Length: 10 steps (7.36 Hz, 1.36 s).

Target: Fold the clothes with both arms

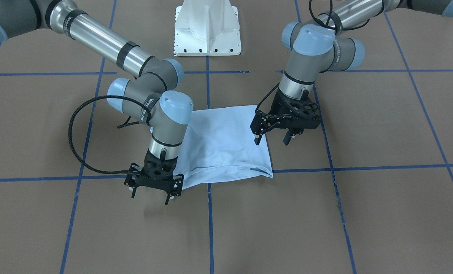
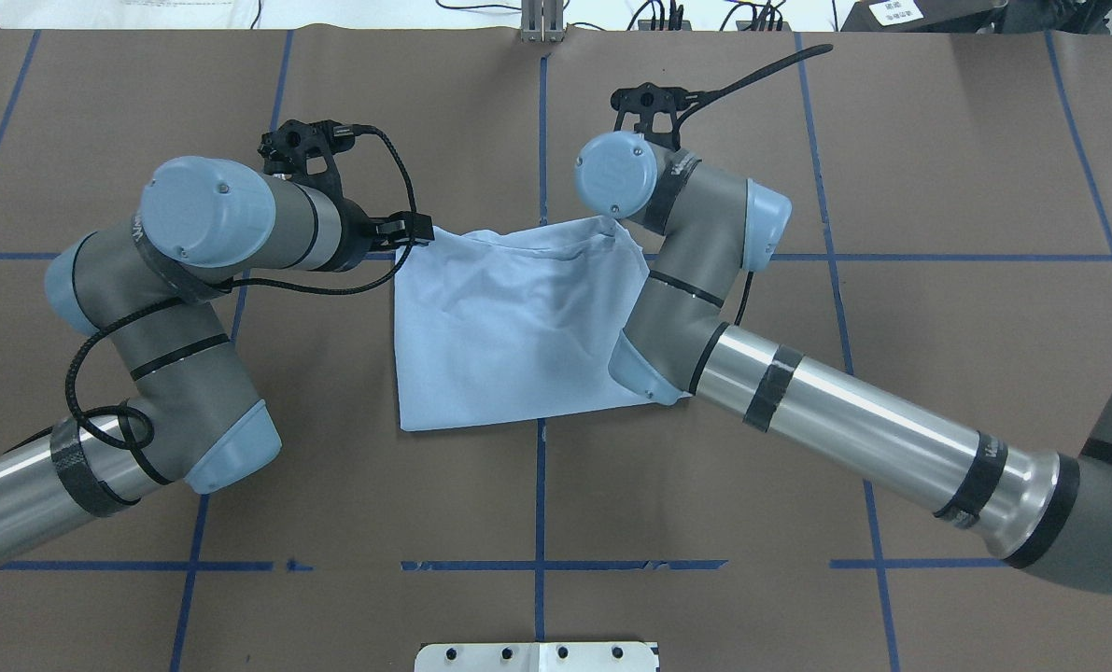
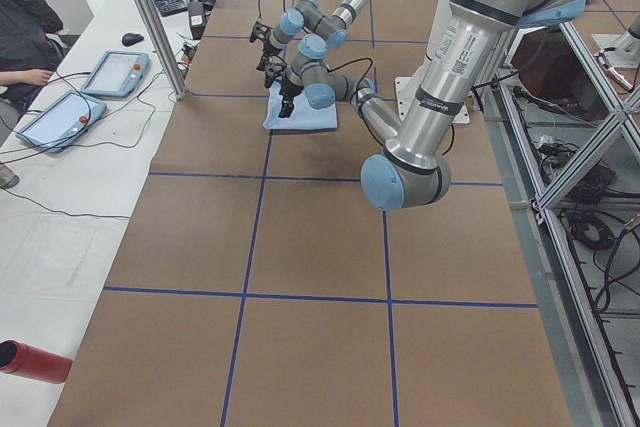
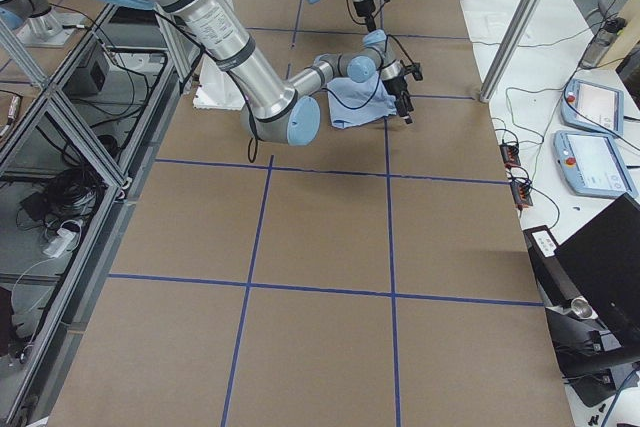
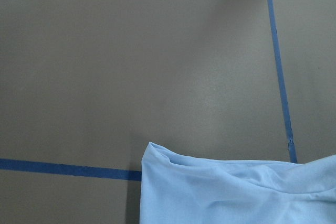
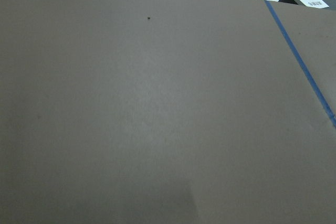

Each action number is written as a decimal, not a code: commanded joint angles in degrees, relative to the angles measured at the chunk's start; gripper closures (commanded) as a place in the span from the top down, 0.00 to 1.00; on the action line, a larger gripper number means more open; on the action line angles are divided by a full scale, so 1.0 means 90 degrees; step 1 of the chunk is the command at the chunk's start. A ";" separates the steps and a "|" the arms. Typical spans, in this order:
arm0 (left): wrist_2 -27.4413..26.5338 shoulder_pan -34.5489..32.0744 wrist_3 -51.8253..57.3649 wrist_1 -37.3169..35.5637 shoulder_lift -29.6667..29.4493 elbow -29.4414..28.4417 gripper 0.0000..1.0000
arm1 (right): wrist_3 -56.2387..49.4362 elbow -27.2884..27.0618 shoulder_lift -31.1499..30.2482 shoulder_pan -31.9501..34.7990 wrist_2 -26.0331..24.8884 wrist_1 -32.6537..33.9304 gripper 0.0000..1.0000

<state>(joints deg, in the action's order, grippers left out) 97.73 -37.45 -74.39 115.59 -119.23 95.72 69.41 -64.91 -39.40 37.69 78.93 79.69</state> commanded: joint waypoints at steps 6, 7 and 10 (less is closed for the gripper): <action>-0.0428 0.0539 0.0003 -0.0128 -0.1019 -0.1697 1.00 | -0.0017 -0.0112 0.0042 0.0500 0.1162 -0.0427 1.00; -0.0554 0.0529 0.0032 -0.0118 -0.1165 -0.2068 1.00 | -0.0017 -0.0112 0.0042 0.0500 0.1162 -0.0427 1.00; -0.0712 0.0081 0.0091 -0.0070 -0.1313 -0.2547 1.00 | -0.0027 -0.0112 0.0023 0.0509 0.1172 -0.0427 1.00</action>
<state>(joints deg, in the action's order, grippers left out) 91.52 -34.86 -73.68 114.71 -130.44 75.33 69.18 -65.91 -39.12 42.24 89.41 75.85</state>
